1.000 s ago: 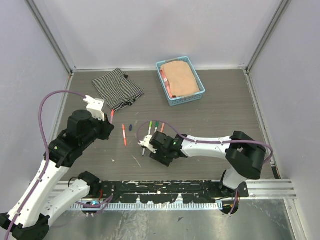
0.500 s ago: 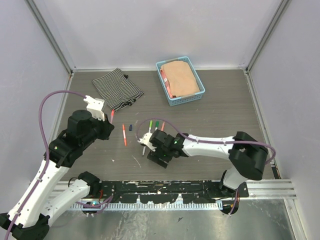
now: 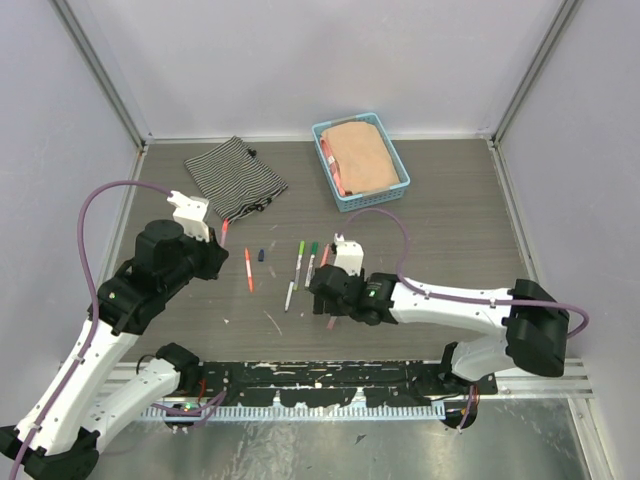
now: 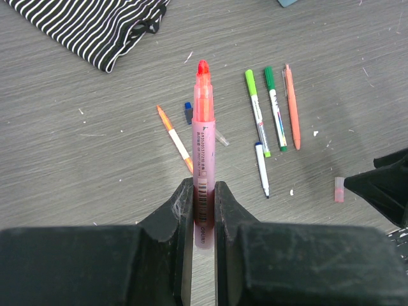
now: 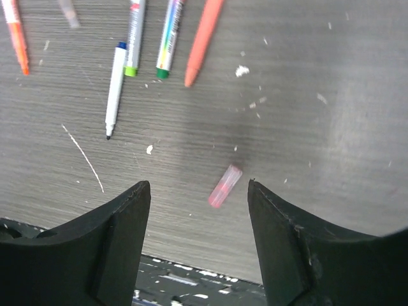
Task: Insert the pens into the pen caps
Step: Insert the pen cap onto the pen, then press the pen cap onto the pen.
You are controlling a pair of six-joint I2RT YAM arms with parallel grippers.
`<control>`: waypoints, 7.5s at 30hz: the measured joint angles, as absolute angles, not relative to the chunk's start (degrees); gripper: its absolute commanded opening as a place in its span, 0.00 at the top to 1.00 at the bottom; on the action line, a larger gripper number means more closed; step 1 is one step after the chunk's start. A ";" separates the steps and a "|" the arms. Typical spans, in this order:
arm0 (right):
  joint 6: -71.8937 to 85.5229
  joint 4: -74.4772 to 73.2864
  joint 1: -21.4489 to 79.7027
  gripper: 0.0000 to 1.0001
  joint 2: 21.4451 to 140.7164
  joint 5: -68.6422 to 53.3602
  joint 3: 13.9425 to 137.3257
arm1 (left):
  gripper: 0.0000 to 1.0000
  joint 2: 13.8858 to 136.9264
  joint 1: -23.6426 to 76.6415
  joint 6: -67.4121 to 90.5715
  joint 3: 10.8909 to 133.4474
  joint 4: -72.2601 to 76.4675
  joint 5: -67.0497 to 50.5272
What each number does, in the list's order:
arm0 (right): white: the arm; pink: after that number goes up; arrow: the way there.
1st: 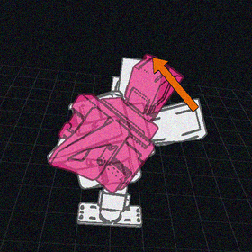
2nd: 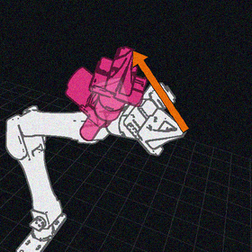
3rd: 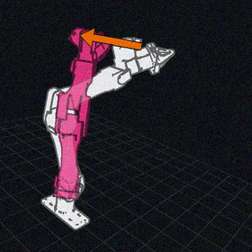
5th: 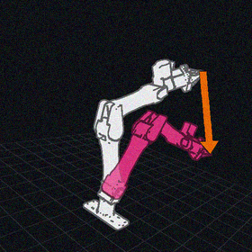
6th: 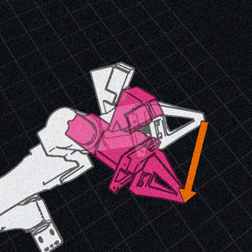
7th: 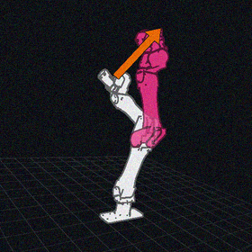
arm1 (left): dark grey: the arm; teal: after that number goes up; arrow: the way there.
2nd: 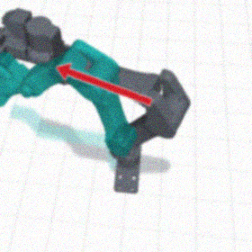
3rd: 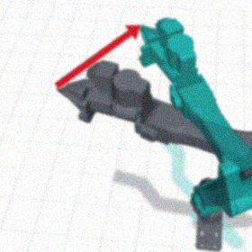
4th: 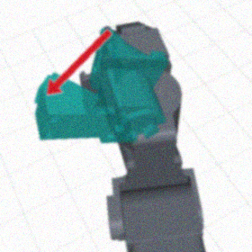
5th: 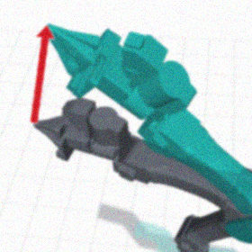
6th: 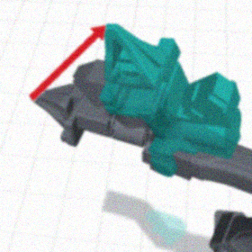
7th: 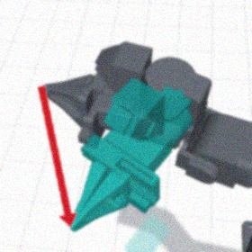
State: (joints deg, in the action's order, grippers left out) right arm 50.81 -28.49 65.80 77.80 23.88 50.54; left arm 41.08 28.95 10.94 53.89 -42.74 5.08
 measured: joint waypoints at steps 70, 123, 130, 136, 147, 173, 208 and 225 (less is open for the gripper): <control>67.96 -35.88 66.02 0.84 91.98 21.74 51.99 | 1.00 42.63 28.62 12.47 53.08 -41.52 3.25; 35.46 18.52 43.75 0.86 47.24 2.31 41.69 | 1.00 57.45 52.25 24.05 50.46 1.48 -12.56; 35.51 19.90 43.75 0.87 47.24 1.17 41.91 | 1.00 57.39 52.66 24.01 49.06 2.92 -12.56; 35.51 20.58 43.75 0.87 47.24 0.25 41.91 | 1.00 57.39 52.66 23.75 49.06 3.55 -12.82; 35.68 21.21 43.75 0.87 47.53 -1.17 41.93 | 1.00 57.39 52.66 23.62 49.06 3.55 -13.10; 36.40 21.45 43.64 0.86 50.22 -4.78 42.11 | 1.00 57.19 52.73 23.94 49.06 3.53 -10.31; 30.06 3.95 43.64 0.21 50.63 -1.26 55.66 | 1.00 53.56 52.93 21.06 49.08 0.32 -7.66; 31.77 -1.39 43.64 0.58 57.41 -8.10 59.16 | 1.00 52.75 52.93 19.55 48.86 -0.99 -9.30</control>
